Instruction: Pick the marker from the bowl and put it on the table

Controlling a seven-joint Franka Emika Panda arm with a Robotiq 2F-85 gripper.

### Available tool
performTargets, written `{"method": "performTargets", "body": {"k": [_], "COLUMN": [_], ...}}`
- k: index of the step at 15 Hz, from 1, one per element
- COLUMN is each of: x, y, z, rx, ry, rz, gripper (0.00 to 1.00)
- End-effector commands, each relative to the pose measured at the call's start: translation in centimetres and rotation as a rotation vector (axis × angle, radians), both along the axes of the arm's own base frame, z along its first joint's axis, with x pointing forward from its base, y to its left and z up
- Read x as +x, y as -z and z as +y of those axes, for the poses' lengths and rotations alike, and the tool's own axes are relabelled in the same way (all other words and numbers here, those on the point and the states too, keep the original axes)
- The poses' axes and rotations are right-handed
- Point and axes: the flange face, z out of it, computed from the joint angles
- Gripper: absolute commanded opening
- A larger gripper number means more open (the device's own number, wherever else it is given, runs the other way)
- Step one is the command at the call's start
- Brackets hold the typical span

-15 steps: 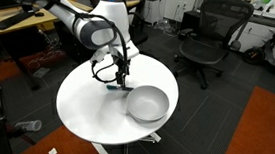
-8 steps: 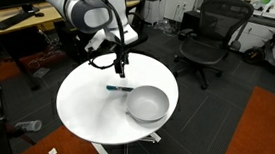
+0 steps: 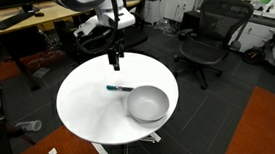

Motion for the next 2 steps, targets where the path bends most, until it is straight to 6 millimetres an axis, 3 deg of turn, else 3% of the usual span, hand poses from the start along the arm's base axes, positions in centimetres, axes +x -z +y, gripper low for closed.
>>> {"method": "performTargets", "body": {"k": [1, 2], "x": [-0.08, -0.14], "y": [-0.18, -0.18], "z": [-0.03, -0.03], "rx": [0.001, 0.001], "ry": [-0.004, -0.009], "rz": [0.001, 0.002], "gripper": [1.0, 1.0]}}
